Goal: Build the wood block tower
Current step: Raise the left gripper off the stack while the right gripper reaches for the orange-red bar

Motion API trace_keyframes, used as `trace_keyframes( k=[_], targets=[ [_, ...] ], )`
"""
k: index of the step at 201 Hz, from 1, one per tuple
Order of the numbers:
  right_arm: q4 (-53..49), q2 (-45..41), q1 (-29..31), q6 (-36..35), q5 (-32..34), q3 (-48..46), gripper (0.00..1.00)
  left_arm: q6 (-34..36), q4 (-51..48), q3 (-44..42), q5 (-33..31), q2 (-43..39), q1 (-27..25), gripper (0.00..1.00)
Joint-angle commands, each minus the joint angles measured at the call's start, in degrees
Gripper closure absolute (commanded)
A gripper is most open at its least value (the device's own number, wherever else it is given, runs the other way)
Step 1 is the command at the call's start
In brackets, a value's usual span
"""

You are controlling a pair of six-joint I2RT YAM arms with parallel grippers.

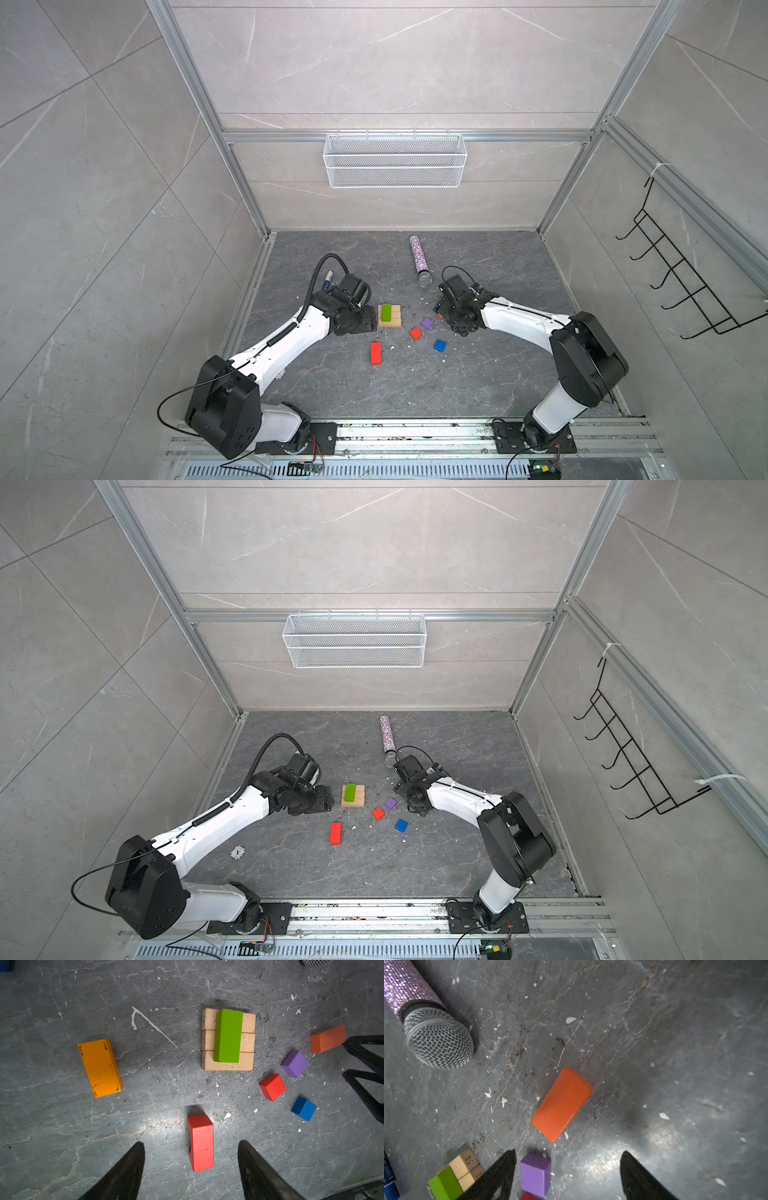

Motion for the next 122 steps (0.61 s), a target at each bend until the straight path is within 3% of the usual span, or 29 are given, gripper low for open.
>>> trace_keyframes(
  k=[1, 50, 76, 122],
  targets=[
    [-0.47, 3.02, -0.77, 5.53, -0.61, 2.60, 0.31, -0.82, -1.93, -0.82, -0.71, -3.09, 0.12, 0.26],
    [-2.39, 5.35, -1.47, 12.22, 2.46, 3.60, 0.34, -1.35, -2.18, -2.62, -0.09, -5.14, 0.14, 0.26],
    [-4.21, 7.53, -3.11, 12.95, 0.60, 5.58, 0.40, -1.26, -2.21, -2.60, -0.10, -5.19, 0.15, 0.26],
    [-6.72, 12.54, -4.22, 13.33, -3.06, 9.20, 0.42, -1.33, -1.85, -2.35, -0.10, -4.88, 0.13, 0.26]
  ],
)
